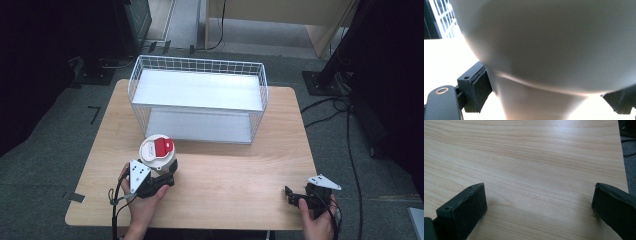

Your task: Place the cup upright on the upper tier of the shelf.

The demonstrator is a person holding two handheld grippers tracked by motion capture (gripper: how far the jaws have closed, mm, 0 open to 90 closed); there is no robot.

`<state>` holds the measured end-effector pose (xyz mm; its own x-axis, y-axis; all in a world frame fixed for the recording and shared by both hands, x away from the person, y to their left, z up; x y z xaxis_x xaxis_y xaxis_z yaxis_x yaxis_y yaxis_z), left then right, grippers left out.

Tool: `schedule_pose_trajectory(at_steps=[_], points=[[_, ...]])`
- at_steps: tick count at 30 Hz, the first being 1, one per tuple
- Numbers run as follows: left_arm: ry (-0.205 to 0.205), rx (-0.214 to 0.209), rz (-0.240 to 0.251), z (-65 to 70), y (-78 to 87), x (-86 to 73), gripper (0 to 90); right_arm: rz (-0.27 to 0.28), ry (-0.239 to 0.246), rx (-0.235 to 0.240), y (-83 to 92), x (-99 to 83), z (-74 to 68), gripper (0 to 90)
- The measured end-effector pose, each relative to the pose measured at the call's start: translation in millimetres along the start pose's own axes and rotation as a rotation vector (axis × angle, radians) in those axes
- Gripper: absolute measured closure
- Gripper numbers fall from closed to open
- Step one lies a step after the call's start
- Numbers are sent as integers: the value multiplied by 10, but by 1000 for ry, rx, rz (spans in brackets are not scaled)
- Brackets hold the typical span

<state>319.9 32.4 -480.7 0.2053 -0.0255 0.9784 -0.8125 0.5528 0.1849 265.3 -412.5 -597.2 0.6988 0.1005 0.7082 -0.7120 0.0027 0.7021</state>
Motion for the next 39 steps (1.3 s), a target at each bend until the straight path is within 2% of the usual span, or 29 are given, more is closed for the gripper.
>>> schedule_pose_trajectory(at_steps=[1, 2, 4, 5, 9, 10, 15, 18, 22, 23, 30, 31, 32, 36, 39], points=[[-9, 8, 22, -4, -7, 88, 106, 0, -2, 0, 0, 1, -1, 0], [-9, 8, 22, -4, -7, 88, 106, 0, -2, 0, 0, 1, -1, 0], [-15, 16, 50, -8, -20, 196, 106, 0, -2, 0, 0, 1, -1, 0], [-15, 16, 50, -8, -20, 196, 106, 0, -2, 0, 0, 1, -1, 0], [-32, 18, 86, -3, -59, 389, 106, 0, 0, 0, 0, 0, 0, 0], [-32, 18, 86, -3, -59, 389, 106, 0, 0, 0, 0, 0, 0, 0], [-59, 25, 127, 16, -114, 645, 106, -1, 0, 0, 2, -1, 0, 0], [-66, 25, 135, 18, -129, 715, 106, -1, 0, 0, 2, -1, 0, 0], [-74, 30, 161, 10, -165, 869, 106, -1, 0, 0, 1, -1, 0, 0], [-79, 37, 171, 2, -185, 947, 105, -1, 0, 0, 1, -1, 0, 0], [-96, 35, 196, 3, -248, 1165, 106, 0, 2, 0, 1, -1, 1, 0], [-108, 35, 203, 7, -273, 1242, 106, 1, 1, 1, 1, -1, 0, 0], [-108, 35, 203, 7, -273, 1242, 106, 1, 1, 1, 1, -1, 0, 0], [-130, 34, 216, 12, -358, 1408, 106, 1, 1, 0, 0, 0, 0, 0], [-132, 35, 218, 13, -390, 1450, 106, 1, 1, 0, 0, 0, 0, 0]])
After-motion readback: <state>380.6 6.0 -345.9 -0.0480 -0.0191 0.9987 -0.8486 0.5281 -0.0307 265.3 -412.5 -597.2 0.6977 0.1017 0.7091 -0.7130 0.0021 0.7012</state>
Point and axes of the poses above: each handheld gripper's, and its own axes: y roughly backward along the jaws, x roughly out of its top, z roughly to its right, the point moved 10 cm from there along -y, roughly forward along the jaws, and after that the axes turned 8 degrees about -x, right-handed, at the moved point
